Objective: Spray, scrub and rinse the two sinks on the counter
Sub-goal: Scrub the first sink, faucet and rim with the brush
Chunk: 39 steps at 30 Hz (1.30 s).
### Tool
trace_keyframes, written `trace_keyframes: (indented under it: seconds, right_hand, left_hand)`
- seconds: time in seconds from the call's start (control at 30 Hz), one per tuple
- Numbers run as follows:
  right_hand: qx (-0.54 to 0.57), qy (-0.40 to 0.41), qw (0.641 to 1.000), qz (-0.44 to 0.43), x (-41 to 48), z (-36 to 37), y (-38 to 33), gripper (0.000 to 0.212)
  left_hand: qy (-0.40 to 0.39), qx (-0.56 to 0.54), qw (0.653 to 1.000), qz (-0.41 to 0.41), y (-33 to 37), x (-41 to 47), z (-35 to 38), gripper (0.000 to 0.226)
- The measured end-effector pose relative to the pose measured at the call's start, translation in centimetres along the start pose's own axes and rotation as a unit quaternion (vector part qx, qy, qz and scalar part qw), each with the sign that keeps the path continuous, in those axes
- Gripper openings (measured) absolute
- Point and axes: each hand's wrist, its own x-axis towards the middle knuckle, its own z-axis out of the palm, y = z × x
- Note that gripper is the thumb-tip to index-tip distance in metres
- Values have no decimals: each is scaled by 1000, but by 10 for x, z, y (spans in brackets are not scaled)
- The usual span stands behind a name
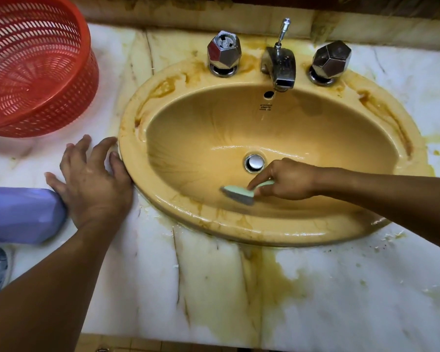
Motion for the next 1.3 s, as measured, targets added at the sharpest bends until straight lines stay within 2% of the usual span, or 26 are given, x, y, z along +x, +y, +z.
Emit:
trace_keyframes:
  seconds: [0.07,0.1,0.17,0.2,0.23,0.27,0.33,0.4,0.43,0.53,0.57,0.6,0.67,0.7,0.77,0.83,0.9,0.93,1.07,1.2,1.3]
  right_hand:
    - [74,-72,995,12,-9,-7,-5,19]
    - [42,-64,997,9,-9,-12,-2,20]
    - [-106,5,994,16,-7,-16,8,27]
    - [-151,31,988,16,-7,-14,9,30]
    - [-147,40,988,9,-9,-9,8,31]
    - [-113,26,993,-8,-9,-4,6,30]
    - [45,-53,997,-28,-14,-2,-1,24]
    - [140,-100,985,2,-17,-14,-2,20]
    - [130,-103,986,11,-17,-18,0,20]
    - [-82,-20,996,-6,-13,-12,10,26]
    - [-78,-13,997,-7,-13,-8,11,27]
    - [-4,-34,999,-7,-15,-6,10,25]
    - [171,-129,977,13,-22,-14,9,22]
    - [194,-164,967,21,-24,-20,12,22]
    - [121,-176,976,37,-31,-35,25,22]
    - [-88,-108,989,51,-33,-45,44,23]
    - [-261,-20,962,75,-39,-48,60,32]
    - [-284,-10,956,72,-45,-49,63,34]
    - [-178,-117,974,73,-70,-64,59,23]
    - [-213,-91,967,103,-80,-76,65,21]
    - [-103,-156,977,107,-81,-77,63,17]
  left_hand:
    - [1,-2,1000,0,0,0,0,36]
    - [1,-4,1000,0,0,-1,0,36]
    - [2,-6,1000,-1,1,-1,0,35]
    - [2,-7,1000,-1,1,-1,0,35]
    - [3,-7,1000,-2,1,-1,0,35]
    - [3,-7,1000,-2,1,-1,0,35]
    - [4,-2,1000,-3,1,-1,1,35]
    - [6,-2,1000,-1,1,-1,1,35]
    - [5,-2,1000,-2,1,-1,1,35]
    - [3,1,1000,-1,1,-1,-1,35]
    - [3,-1,1000,-1,2,-1,-1,36]
    - [3,-2,1000,-1,2,-1,-1,36]
    - [3,-1,1000,-1,1,-1,0,36]
    - [3,-3,1000,0,1,0,-1,36]
    - [7,-11,1000,0,1,0,-1,36]
    - [8,-9,1000,2,1,-1,-1,36]
    - [10,-11,1000,2,1,-1,-1,36]
    - [9,-11,1000,1,1,0,0,36]
    - [3,-6,1000,2,1,0,0,36]
    - [8,-12,1000,5,0,-1,-1,36]
    - [9,-10,1000,4,-1,0,0,36]
